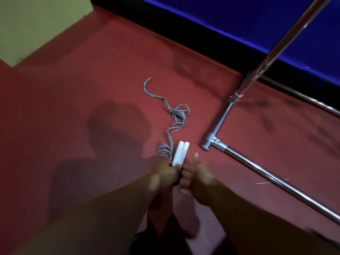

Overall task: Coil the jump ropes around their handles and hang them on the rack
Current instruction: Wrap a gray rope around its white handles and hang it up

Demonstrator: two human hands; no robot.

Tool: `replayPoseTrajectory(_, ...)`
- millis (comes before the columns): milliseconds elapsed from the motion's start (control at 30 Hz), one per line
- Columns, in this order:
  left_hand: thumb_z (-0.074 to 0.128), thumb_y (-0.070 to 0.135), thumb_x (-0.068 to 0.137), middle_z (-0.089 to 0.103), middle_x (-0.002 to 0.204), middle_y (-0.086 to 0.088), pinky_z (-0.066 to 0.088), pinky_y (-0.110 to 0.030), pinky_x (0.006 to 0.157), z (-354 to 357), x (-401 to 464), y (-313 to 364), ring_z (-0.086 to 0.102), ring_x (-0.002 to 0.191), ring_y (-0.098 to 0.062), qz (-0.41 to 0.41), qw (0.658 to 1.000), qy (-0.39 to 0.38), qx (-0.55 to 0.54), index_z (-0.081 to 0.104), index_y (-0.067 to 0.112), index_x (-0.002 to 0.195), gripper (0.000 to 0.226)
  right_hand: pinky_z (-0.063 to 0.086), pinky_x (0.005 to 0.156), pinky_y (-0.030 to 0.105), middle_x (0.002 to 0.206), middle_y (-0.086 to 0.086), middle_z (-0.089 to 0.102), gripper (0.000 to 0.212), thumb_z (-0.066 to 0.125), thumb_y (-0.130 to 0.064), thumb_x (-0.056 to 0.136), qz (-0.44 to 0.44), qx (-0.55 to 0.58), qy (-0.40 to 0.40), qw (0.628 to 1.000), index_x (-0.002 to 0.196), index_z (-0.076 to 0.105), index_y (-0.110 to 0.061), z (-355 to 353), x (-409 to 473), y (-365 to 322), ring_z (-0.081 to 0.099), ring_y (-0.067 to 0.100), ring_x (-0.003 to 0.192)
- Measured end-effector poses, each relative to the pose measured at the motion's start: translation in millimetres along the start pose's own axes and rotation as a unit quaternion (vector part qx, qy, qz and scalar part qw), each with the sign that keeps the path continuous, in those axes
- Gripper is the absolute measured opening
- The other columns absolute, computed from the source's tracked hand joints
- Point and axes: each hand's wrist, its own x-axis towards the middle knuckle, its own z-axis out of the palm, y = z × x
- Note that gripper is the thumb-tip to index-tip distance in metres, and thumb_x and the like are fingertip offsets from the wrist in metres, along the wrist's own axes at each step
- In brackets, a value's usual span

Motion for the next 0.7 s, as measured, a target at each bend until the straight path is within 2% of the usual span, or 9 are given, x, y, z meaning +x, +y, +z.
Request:
replayPoseTrajectory(100, 0.065, 0.031, 0.086, 0.067, 0.080, -0.013, 0.060, -0.044, 0.076, 7, -5, 3, 0.064, 0.070, -0.028, 0.031, 0.999, 0.026, 0.016, 0.066, 0.012, 0.084, 0.020, 0.040, 0.056, 0.024, 0.068, -0.008, 0.060, 0.082, 0.015, -0.075, 0.094, -0.017, -0.020, 0.003, 1.000, 0.123, 0.064, -0.016, -6, -6, 1, 0.045, 0.009, 0.043)
replayPoseTrajectory(200, 0.064, 0.021, 0.089, 0.071, 0.082, -0.012, 0.060, -0.042, 0.073, 12, -17, 24, 0.068, 0.074, -0.030, 0.054, 0.997, 0.034, 0.047, 0.065, 0.012, 0.092, 0.010, 0.033, 0.051, 0.022, 0.088, -0.003, 0.063, 0.084, 0.015, -0.076, 0.094, -0.041, 0.015, 0.003, 0.999, 0.117, 0.064, -0.012, -16, -25, -12, 0.051, 0.011, 0.051)
replayPoseTrajectory(267, 0.059, 0.010, 0.095, 0.068, 0.072, -0.008, 0.056, -0.040, 0.063, 15, -35, 55, 0.064, 0.064, -0.026, 0.075, 0.995, 0.025, 0.063, 0.061, 0.012, 0.089, 0.007, 0.037, 0.059, 0.026, 0.085, 0.000, 0.067, 0.081, 0.015, -0.074, 0.095, -0.065, 0.035, 0.006, 0.997, 0.110, 0.066, -0.013, -31, -52, -27, 0.053, 0.015, 0.060)
replayPoseTrajectory(333, 0.056, 0.004, 0.097, 0.064, 0.069, -0.008, 0.055, -0.043, 0.063, 17, -52, 89, 0.060, 0.061, -0.026, 0.111, 0.990, 0.000, 0.084, 0.060, 0.007, 0.089, 0.010, 0.040, 0.065, 0.029, 0.082, 0.000, 0.068, 0.079, 0.016, -0.074, 0.095, -0.092, 0.047, 0.002, 0.995, 0.107, 0.067, -0.014, -46, -83, -43, 0.055, 0.016, 0.066)
replayPoseTrajectory(433, 0.058, 0.010, 0.098, 0.068, 0.083, -0.012, 0.057, -0.036, 0.070, 25, -90, 156, 0.062, 0.068, -0.028, 0.200, 0.964, -0.025, 0.171, 0.062, -0.003, 0.107, 0.016, 0.044, 0.069, 0.031, 0.098, 0.001, 0.071, 0.082, 0.017, -0.075, 0.095, -0.163, 0.048, 0.002, 0.985, 0.114, 0.066, -0.013, -79, -147, -71, 0.060, 0.018, 0.078)
replayPoseTrajectory(500, 0.059, 0.015, 0.098, 0.067, 0.088, -0.007, 0.050, -0.017, 0.058, 37, -134, 204, 0.061, 0.069, -0.021, 0.256, 0.933, -0.020, 0.253, 0.063, 0.000, 0.108, 0.018, 0.046, 0.069, 0.032, 0.102, 0.002, 0.071, 0.078, 0.019, -0.073, 0.096, -0.217, 0.047, 0.009, 0.975, 0.113, 0.065, -0.012, -102, -201, -84, 0.063, 0.017, 0.079)
replayPoseTrajectory(533, 0.059, 0.016, 0.099, 0.067, 0.087, -0.007, 0.046, -0.015, 0.053, 46, -159, 225, 0.061, 0.067, -0.018, 0.278, 0.922, -0.027, 0.269, 0.064, 0.002, 0.109, 0.018, 0.046, 0.067, 0.032, 0.099, 0.003, 0.070, 0.074, 0.022, -0.071, 0.097, -0.248, 0.049, 0.010, 0.968, 0.112, 0.064, -0.013, -114, -229, -87, 0.063, 0.017, 0.077)
replayPoseTrajectory(600, 0.056, 0.015, 0.100, 0.070, 0.086, -0.011, 0.049, -0.023, 0.052, 69, -211, 258, 0.063, 0.062, -0.019, 0.326, 0.903, -0.049, 0.276, 0.062, 0.004, 0.108, 0.015, 0.047, 0.065, 0.031, 0.095, 0.003, 0.069, 0.066, 0.028, -0.069, 0.098, -0.309, 0.047, 0.019, 0.950, 0.115, 0.063, -0.015, -138, -287, -88, 0.063, 0.018, 0.076)
replayPoseTrajectory(700, 0.049, 0.011, 0.103, 0.065, 0.075, -0.006, 0.044, -0.020, 0.043, 104, -292, 282, 0.061, 0.053, -0.012, 0.374, 0.888, -0.083, 0.254, 0.057, 0.010, 0.107, 0.009, 0.050, 0.066, 0.031, 0.101, 0.004, 0.070, 0.055, 0.040, -0.060, 0.100, -0.393, 0.050, 0.063, 0.916, 0.124, 0.061, -0.015, -171, -362, -81, 0.067, 0.019, 0.083)
